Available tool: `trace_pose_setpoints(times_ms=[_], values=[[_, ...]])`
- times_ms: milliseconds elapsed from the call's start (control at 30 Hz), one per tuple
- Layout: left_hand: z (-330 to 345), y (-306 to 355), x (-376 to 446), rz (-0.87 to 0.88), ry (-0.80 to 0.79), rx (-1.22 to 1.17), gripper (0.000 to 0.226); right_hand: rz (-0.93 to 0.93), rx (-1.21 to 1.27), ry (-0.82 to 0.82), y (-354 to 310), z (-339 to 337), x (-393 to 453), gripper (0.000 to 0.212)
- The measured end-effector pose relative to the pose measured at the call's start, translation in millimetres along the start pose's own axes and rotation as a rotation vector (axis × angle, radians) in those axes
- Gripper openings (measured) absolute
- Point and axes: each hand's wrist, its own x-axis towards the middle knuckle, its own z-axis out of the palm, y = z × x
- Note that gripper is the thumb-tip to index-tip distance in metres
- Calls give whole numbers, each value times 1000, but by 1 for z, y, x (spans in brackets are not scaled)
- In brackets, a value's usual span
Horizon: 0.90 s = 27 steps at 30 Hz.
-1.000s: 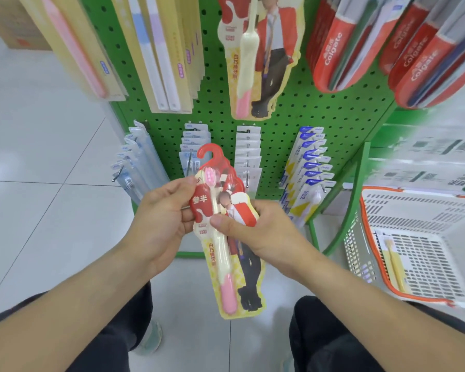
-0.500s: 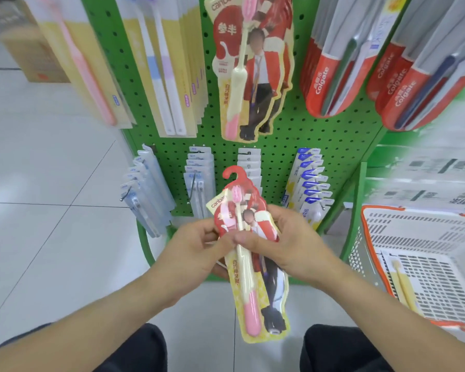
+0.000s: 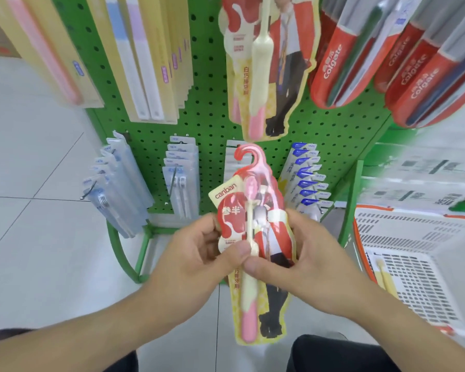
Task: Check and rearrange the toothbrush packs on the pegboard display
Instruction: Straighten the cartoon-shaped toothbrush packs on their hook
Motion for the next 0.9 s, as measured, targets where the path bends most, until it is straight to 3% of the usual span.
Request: trace_pose_setpoints(times_ms=[133,267,367,467,700,800,900], values=[[1,0,-1,-16,35,-19,25,39,-14,-24,6,2,0,61],[-6,8,4,-156,-129,54,35,55,-19,17,7,8,1,60],[-20,12,8,-168,-171,103,34,29,70,-88,2,6,4,47],[-27,13,6,-165,-182,122,35,34,160,-214,4,2,4,47],[-38,16,8,-330,-403,245,36,11,200,-19,5,5,5,36],[-40,20,10,-280,-347,270,37,-43,217,17,-1,10,8,44],[-37,19,10,-200,-267,259,36,-28,220,-57,-11,6,13,59]])
